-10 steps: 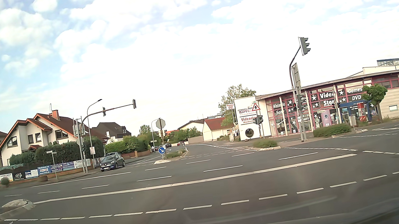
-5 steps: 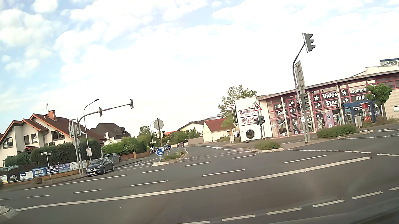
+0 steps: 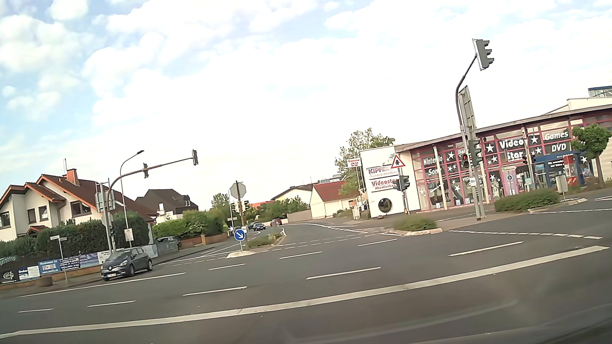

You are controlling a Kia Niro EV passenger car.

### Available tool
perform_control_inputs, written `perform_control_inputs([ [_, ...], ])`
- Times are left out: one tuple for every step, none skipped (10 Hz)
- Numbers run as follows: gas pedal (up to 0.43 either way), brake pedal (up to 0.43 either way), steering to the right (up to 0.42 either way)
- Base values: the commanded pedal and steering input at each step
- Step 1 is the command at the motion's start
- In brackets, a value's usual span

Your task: Follow the waypoints while adhering to traffic rules and regulations

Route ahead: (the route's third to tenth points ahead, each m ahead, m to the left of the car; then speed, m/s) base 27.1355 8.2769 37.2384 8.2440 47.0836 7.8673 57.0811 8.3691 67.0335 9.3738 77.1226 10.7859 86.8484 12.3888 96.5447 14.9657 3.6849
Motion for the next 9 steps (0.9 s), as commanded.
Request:
perform_control_inputs([
  [0.390,0.030,0.000],
  [0.390,0.030,0.000],
  [0.390,0.030,0.000],
  [0.398,0.030,0.000],
  [0.398,0.030,0.000],
  [0.398,0.030,0.000],
  [0.398,0.030,0.000],
  [0.398,0.030,0.000],
  [0.398,0.030,0.000],
])
